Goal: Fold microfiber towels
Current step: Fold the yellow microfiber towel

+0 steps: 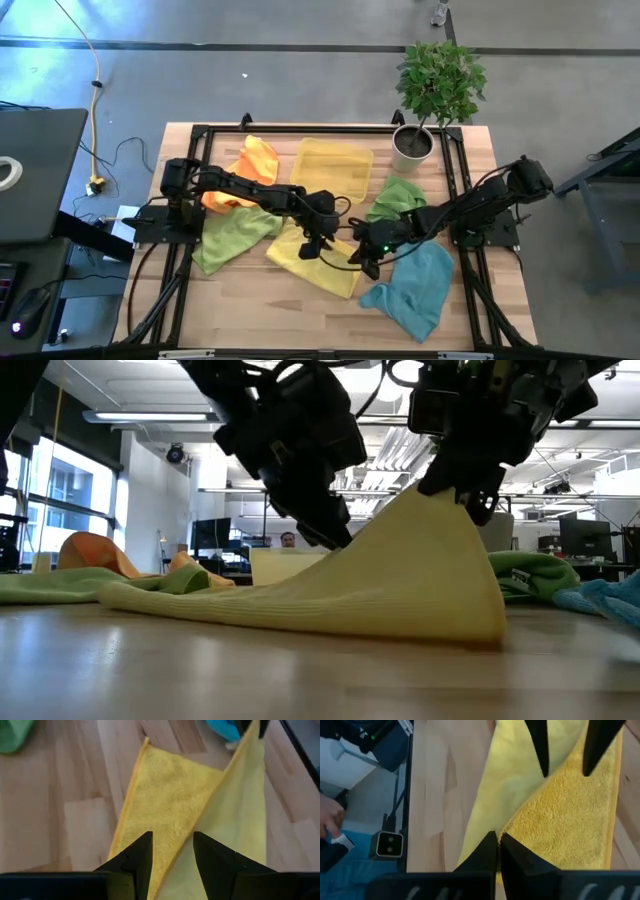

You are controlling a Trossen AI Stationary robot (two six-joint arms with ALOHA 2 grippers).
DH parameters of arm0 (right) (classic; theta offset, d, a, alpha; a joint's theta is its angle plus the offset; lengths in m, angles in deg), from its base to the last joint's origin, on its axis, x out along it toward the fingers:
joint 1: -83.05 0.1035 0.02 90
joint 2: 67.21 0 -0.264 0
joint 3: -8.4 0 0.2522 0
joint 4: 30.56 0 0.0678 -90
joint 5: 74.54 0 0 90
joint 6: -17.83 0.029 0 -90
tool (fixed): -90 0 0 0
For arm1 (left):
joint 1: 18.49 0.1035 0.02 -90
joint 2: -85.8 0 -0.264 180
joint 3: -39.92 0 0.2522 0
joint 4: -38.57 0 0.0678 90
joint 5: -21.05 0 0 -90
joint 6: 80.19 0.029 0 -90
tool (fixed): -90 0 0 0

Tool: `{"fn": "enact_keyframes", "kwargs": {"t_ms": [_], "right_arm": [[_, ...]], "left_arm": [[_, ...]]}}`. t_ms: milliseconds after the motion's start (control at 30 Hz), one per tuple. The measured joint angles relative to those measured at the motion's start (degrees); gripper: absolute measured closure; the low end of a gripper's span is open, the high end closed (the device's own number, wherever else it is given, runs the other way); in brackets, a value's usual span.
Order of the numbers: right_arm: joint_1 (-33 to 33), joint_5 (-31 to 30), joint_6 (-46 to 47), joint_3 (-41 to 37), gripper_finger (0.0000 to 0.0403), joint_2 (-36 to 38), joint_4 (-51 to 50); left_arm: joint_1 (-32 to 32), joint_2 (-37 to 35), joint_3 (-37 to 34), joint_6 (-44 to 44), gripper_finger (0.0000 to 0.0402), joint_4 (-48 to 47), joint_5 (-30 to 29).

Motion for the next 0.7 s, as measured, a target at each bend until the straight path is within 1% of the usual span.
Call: {"fn": "enact_keyframes", "kwargs": {"t_ms": [133,333,600,700], "right_arm": [[0.7,-0.5,-0.4,0.0,0.0403,0.0,-0.4],[0.9,-0.6,-0.4,0.0,0.0403,0.0,-2.0],[1.1,-0.7,-0.4,0.0,0.0403,0.0,-3.7],[1.4,-0.7,-0.4,0.0,0.0403,0.0,-4.8]], "left_arm": [[0.3,0.3,0.0,0.3,0.0269,-0.6,7.6],[1.2,-0.3,0.0,3.3,0.0269,-7.3,14.3],[4.4,-0.3,0.0,10.1,0.0269,-23.1,13.6],[5.8,-0.3,0.0,11.0,0.0269,-26.7,10.3]]}}
